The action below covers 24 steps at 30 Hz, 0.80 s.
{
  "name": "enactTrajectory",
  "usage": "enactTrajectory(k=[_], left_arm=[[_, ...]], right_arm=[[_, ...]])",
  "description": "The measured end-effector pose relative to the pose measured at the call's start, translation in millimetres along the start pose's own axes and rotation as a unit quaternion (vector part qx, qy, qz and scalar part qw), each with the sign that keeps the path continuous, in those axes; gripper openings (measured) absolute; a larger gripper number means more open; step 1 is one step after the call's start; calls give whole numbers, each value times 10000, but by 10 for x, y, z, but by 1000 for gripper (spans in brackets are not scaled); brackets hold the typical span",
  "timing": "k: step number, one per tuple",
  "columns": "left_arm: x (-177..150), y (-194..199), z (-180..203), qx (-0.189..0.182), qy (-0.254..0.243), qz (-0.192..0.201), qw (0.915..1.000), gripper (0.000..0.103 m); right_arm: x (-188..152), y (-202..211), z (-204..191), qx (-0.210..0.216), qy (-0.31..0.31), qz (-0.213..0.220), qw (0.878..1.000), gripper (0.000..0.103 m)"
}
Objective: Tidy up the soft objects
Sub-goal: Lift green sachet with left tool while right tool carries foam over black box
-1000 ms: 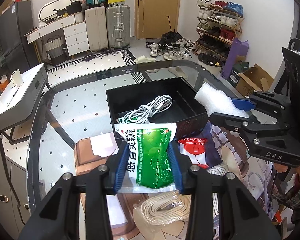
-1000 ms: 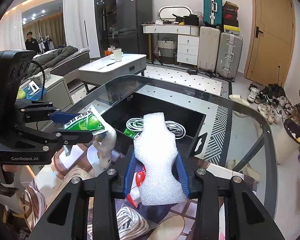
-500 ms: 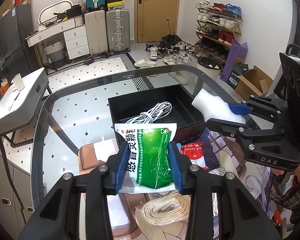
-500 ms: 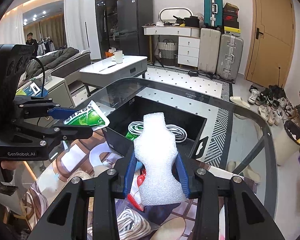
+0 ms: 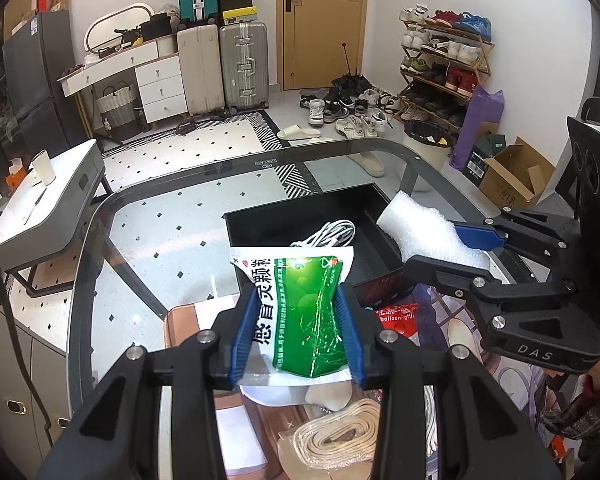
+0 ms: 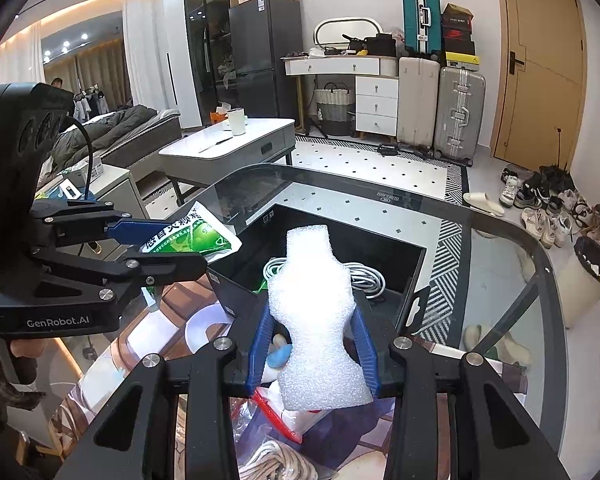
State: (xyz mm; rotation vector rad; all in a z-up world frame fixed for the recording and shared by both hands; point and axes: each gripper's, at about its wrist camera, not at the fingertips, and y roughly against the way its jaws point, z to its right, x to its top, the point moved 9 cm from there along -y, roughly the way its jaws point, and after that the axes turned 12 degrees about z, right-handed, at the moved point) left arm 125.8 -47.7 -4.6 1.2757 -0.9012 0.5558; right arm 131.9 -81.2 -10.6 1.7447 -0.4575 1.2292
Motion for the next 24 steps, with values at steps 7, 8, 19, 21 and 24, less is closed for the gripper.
enactTrajectory(k=[7, 8, 19, 21, 24], left_arm=[[96, -75, -43, 28, 18, 47, 10000, 38], [102, -74, -52, 25, 23, 58, 10000, 38], [237, -146, -82, 1, -38, 118, 9999, 38], [249, -148, -81, -6, -34, 133, 9999, 38], [298, -167, -78, 1, -47, 146, 9999, 38]], right_arm=[[102, -25, 44, -69, -23, 76, 9999, 39], [116, -22, 56, -72, -4, 81, 9999, 39], [369, 48, 327, -348, 58, 253, 9991, 39], [428, 60, 383, -384, 56, 285, 9988, 39], [497, 80, 459, -419, 58, 322, 9986, 39]])
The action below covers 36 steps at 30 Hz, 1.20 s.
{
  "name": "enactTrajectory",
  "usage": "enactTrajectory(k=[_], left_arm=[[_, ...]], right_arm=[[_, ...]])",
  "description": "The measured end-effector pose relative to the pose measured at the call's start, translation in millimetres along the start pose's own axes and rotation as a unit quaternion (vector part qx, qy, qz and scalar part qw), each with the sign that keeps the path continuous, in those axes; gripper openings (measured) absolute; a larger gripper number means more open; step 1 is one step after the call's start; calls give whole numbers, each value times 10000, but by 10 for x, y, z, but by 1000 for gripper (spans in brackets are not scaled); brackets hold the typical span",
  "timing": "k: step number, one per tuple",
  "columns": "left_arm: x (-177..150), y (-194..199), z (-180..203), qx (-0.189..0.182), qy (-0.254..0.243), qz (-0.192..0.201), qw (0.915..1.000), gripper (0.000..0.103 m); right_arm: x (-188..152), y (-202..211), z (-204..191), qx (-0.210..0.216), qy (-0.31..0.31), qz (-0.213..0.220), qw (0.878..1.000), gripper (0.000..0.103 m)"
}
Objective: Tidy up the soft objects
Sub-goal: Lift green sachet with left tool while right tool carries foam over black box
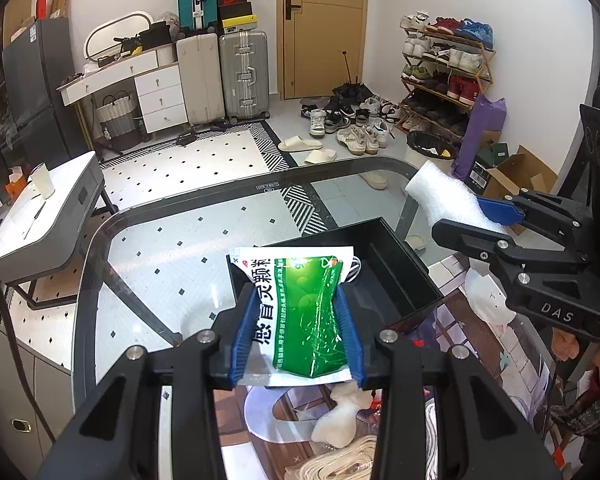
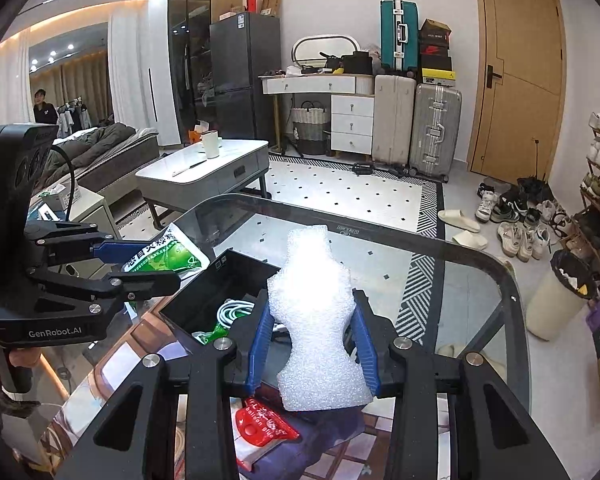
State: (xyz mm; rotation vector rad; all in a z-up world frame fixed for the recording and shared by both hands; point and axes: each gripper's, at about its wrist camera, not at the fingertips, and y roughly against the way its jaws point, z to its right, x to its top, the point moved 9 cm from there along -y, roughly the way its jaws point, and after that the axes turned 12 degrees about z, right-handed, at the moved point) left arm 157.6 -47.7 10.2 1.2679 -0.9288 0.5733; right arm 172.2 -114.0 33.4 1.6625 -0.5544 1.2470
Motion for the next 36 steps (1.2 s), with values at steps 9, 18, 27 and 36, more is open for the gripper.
enactTrajectory(k=[9, 18, 27, 36], left_arm=[[14, -11, -8, 2, 15, 3, 10000, 38], [140, -167, -96, -17, 89, -49, 9999, 38], [109, -342, -140, -22, 86, -172, 9998, 38], [47, -514, -116, -79, 100, -327, 9994, 38]], right_arm=[[157, -32, 130, 7, -11, 56, 10000, 39], [217, -175, 116, 84, -13, -12, 10000, 39], [71, -415, 49, 191, -31, -246, 9995, 39], [-121, -626, -53, 345, -48, -507, 9981, 39]])
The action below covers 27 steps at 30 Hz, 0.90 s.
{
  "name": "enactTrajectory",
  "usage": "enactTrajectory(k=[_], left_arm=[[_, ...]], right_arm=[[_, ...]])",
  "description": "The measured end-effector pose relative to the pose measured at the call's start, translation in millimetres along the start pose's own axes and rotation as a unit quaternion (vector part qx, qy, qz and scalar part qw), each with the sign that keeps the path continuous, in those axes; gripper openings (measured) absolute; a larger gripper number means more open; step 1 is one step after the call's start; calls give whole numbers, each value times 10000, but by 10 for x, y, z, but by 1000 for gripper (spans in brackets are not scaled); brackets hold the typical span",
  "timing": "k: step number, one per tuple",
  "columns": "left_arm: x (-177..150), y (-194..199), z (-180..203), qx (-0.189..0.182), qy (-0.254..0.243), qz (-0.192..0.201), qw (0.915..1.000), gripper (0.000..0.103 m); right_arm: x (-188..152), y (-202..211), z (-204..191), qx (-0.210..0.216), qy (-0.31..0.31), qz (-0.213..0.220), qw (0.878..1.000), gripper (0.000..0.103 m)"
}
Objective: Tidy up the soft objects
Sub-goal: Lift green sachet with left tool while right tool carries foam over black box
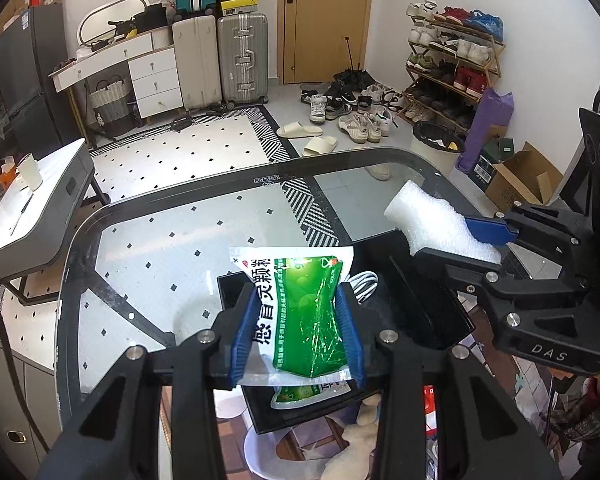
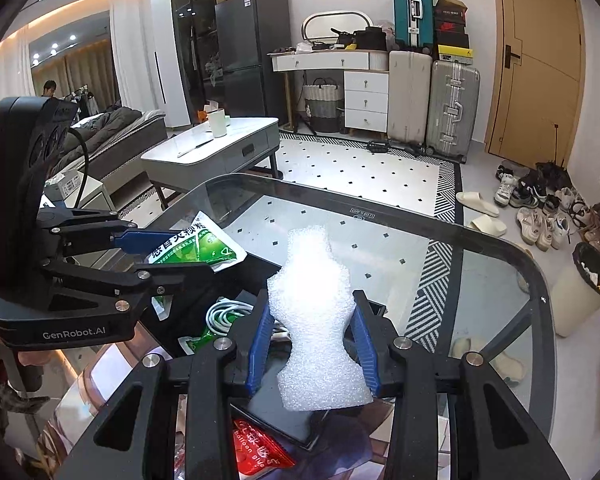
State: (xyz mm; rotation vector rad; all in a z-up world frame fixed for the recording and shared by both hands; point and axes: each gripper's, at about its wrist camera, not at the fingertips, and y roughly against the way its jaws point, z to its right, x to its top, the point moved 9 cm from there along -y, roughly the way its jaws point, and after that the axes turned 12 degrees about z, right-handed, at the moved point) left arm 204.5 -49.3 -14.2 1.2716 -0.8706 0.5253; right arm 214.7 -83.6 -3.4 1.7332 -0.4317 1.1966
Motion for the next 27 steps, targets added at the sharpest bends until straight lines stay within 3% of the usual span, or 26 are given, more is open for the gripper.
enactTrajectory(k=[27], left_arm=[[-213, -335, 66, -59, 0, -380, 9993, 38]], right_arm=[[-186, -430, -56, 231, -271, -303, 9989, 39]])
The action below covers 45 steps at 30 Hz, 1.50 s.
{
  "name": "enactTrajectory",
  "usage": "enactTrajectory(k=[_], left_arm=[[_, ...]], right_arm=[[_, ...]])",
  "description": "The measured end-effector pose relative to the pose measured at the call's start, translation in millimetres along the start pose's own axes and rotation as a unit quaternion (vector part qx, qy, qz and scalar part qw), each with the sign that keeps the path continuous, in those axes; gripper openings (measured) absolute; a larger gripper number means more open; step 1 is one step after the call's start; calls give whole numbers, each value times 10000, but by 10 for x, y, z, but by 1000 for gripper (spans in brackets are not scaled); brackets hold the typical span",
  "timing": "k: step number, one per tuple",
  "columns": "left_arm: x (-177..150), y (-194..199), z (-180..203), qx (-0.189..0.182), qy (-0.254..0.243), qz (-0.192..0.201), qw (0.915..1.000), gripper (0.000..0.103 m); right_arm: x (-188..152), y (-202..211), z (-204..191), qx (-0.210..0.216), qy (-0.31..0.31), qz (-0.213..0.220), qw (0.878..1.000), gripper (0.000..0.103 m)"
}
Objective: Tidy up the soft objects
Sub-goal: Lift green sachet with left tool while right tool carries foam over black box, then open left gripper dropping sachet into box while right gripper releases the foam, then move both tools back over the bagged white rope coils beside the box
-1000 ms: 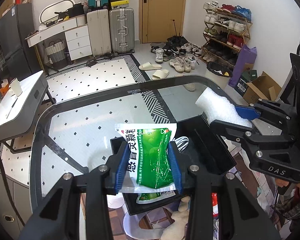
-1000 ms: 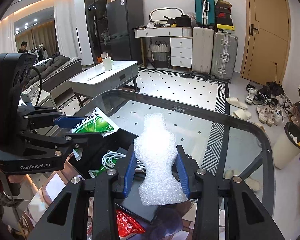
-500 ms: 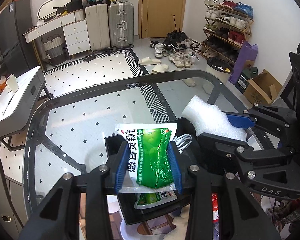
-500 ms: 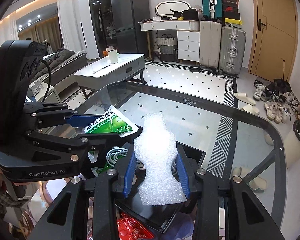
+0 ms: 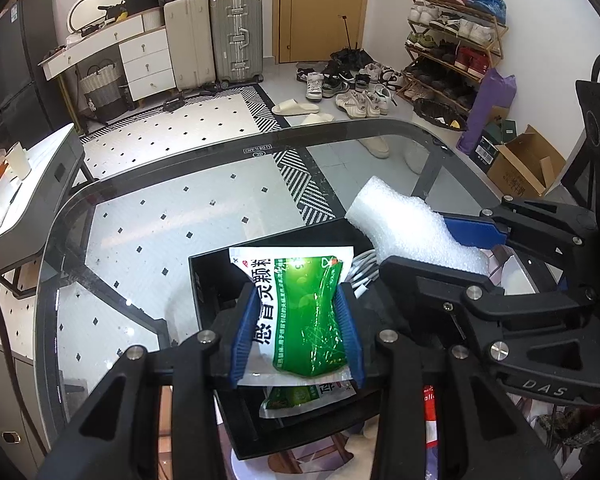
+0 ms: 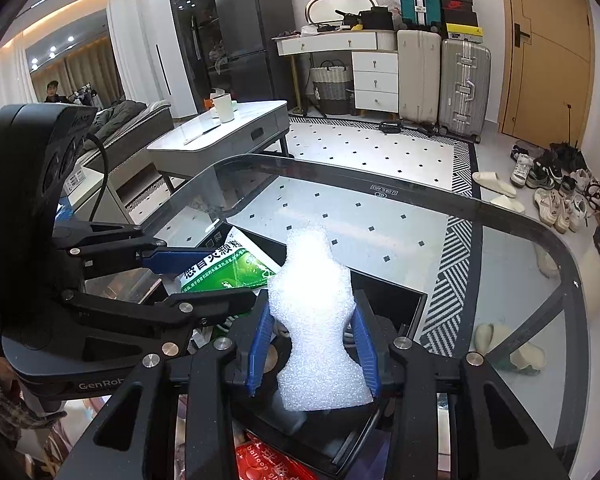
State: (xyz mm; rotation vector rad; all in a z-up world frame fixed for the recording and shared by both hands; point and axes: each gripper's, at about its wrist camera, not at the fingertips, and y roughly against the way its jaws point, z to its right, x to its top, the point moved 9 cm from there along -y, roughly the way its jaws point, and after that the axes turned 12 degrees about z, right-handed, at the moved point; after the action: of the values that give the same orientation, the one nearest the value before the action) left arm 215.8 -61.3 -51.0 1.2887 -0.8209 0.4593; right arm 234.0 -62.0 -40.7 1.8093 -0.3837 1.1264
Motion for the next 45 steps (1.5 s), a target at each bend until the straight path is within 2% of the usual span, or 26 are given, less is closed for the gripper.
enactTrajectory(k=[10, 14, 17, 21, 22, 24, 28, 32, 37, 45], left_arm=[[-105, -66, 23, -44, 69, -167, 9998, 40], [-117, -34, 0, -28, 130, -152, 9998, 48], [-117, -3, -5, 20, 80, -133, 9999, 53], [-121, 35, 2, 78, 22, -117, 9999, 66], [-131, 50, 17, 30, 2, -117, 9999, 69], [-143, 92, 80, -86, -43, -76, 9999, 84], [-150, 161, 133, -48, -98, -3, 9999, 93], [-163, 228, 164, -32, -126, 48, 9999, 102], [-173, 297, 197, -95, -130, 97, 9998, 103], [-244, 417, 273, -234, -110, 96, 9996, 103]], right_arm=[[-1, -12, -8, 65, -59, -118, 9999, 39], [-25, 16, -26, 95, -65, -162, 9998, 41], [-25, 62, -7, 39, -64, -130, 9999, 48], [-33, 160, 19, 52, -142, -98, 9998, 50], [-38, 183, 23, 32, -125, -98, 9999, 55], [-48, 247, 32, -4, -100, -56, 9999, 65], [-57, 373, 60, -36, -73, -7, 10000, 82], [-92, 482, 112, -93, -107, 25, 9999, 91], [-136, 627, 162, -158, -163, 83, 9997, 99], [-196, 729, 91, -116, -144, 19, 9998, 101]])
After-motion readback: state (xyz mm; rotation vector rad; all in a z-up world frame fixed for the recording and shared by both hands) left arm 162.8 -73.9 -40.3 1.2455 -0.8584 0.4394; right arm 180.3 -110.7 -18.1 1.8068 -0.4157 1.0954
